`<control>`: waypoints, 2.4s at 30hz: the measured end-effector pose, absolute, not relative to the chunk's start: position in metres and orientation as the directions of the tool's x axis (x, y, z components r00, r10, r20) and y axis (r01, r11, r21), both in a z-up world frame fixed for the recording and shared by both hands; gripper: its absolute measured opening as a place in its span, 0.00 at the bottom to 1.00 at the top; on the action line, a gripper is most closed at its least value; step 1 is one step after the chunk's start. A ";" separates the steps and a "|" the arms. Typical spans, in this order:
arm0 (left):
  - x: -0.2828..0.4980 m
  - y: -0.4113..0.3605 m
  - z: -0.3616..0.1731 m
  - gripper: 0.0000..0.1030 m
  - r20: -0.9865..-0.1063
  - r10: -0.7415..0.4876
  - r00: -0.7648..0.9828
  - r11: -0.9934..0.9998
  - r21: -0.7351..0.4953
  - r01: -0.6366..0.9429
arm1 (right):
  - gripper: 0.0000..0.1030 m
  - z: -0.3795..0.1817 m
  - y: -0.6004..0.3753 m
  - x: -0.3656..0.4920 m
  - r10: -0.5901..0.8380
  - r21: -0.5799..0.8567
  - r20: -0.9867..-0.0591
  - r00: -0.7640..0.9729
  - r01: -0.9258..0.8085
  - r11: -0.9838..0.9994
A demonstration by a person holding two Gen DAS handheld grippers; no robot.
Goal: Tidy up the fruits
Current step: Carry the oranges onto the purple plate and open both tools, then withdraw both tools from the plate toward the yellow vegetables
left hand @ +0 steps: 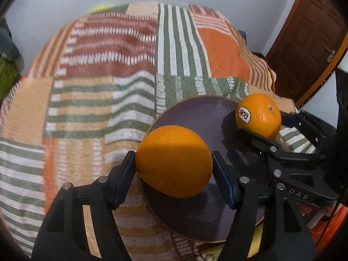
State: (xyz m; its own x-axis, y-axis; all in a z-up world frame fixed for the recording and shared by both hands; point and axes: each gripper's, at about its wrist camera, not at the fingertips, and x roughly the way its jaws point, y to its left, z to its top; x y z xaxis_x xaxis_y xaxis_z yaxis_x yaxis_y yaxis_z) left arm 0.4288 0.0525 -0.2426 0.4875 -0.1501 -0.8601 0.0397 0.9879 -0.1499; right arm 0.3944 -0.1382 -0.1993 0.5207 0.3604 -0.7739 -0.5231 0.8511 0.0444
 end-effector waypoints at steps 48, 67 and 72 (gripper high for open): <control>0.330 0.047 -0.250 0.86 -0.897 0.033 0.440 0.989 0.092 0.112 | 0.82 -0.215 -0.196 0.287 0.244 -0.066 -0.831 0.501 -0.524 0.849; 0.334 0.010 -0.241 0.74 -0.898 0.017 0.439 0.985 0.091 0.148 | 0.72 -0.204 -0.219 0.269 0.299 -0.013 -0.810 0.505 -0.525 0.851; 0.339 -0.017 -0.228 0.74 -0.889 -0.042 0.456 0.984 0.043 0.174 | 0.72 -0.203 -0.242 0.258 0.241 -0.061 -0.811 0.533 -0.487 0.871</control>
